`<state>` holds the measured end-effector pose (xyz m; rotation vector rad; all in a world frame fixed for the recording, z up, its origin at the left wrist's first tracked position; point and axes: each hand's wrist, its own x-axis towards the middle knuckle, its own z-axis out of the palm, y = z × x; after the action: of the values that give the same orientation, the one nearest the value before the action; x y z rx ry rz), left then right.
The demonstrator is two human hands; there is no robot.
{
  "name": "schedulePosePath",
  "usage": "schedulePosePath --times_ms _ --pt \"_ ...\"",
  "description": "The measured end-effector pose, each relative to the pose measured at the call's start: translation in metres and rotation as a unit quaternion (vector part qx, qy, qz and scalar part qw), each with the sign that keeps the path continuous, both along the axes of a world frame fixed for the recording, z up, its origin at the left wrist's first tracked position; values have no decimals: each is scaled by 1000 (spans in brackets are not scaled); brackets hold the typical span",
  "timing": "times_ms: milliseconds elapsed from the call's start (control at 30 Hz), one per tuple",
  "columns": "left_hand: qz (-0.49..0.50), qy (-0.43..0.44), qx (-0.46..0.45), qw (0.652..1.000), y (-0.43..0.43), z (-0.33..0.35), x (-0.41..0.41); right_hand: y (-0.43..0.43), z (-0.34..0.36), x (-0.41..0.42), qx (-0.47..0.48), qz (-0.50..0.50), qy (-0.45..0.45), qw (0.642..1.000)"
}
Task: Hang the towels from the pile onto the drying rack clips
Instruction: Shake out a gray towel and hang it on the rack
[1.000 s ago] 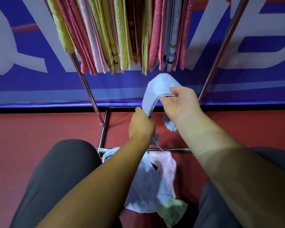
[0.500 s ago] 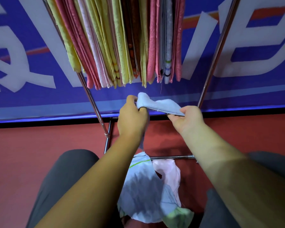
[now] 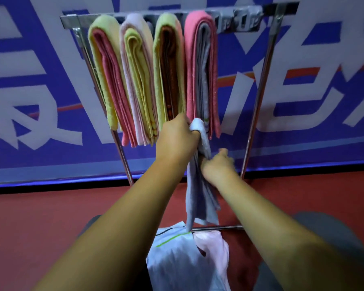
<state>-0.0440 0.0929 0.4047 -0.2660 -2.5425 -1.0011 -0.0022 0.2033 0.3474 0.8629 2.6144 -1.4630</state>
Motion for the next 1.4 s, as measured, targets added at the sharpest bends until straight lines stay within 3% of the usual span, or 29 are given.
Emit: schedulePosePath --times_ms 167,500,733,1400 --pt "7 65 -35 997 1 46 9 3 45 3 118 74 126 982" --pt "-23 149 -58 987 9 138 6 42 147 -10 169 72 246 952" --pt "-19 135 -64 989 37 179 2 58 184 -15 300 104 236 919" --pt "-28 59 -75 995 101 229 -64 136 273 -88 313 -13 264 912"
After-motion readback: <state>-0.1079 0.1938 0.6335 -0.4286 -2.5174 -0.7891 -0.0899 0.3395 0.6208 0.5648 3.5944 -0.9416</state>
